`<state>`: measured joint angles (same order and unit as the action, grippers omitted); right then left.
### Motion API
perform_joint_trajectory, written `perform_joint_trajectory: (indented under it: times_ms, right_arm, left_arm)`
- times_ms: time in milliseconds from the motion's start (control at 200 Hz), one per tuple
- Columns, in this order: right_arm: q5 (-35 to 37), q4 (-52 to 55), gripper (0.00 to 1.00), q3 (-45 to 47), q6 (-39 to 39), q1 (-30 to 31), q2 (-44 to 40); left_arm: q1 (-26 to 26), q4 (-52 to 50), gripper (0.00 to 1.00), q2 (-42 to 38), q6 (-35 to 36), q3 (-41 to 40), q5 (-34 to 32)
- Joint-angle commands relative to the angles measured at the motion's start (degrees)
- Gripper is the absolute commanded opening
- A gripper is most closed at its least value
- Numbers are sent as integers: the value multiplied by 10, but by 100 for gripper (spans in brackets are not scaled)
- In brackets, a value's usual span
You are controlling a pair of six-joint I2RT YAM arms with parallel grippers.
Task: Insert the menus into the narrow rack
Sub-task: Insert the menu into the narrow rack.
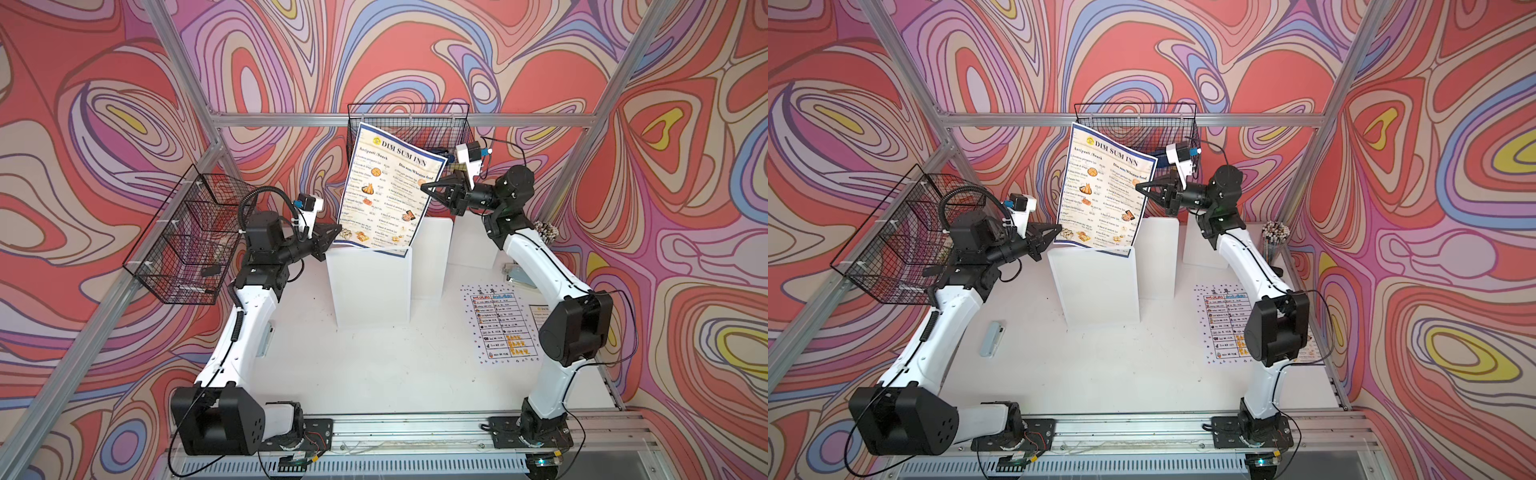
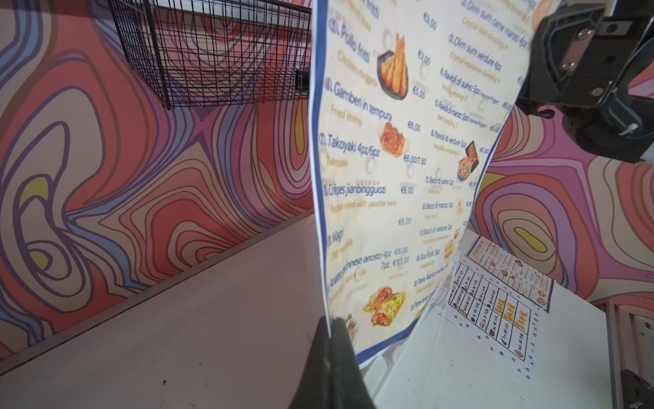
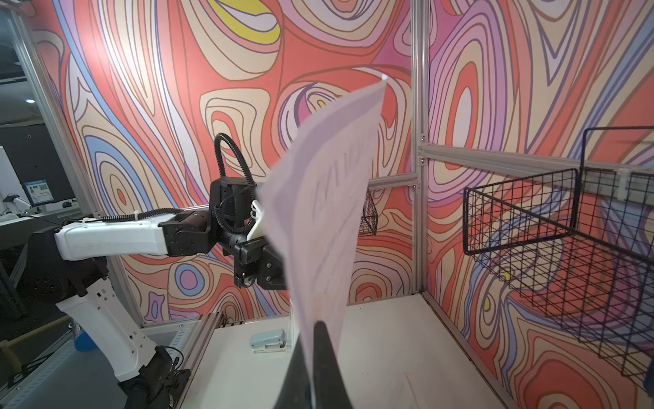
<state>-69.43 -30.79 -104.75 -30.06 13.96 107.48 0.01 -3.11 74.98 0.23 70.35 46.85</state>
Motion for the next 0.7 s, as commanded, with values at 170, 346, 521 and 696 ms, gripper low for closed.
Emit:
perform_joint_trajectory:
  times_ms: [170,346,521,696]
  right_arm:
    - [-15,-28,0,16,-17,3,-5]
    - [-16,-7,0,9,-10,2,-4]
    - [-22,-8,0,7,-12,2,-3]
    - [-26,3,0,4,-5,2,-3]
  left_arm:
    - [3,33,0,-23,-5,-19,28]
    - [3,31,0,-27,-2,-25,16]
    - [3,28,0,-33,6,-28,3]
    - [4,27,10,-44,1,-28,-16]
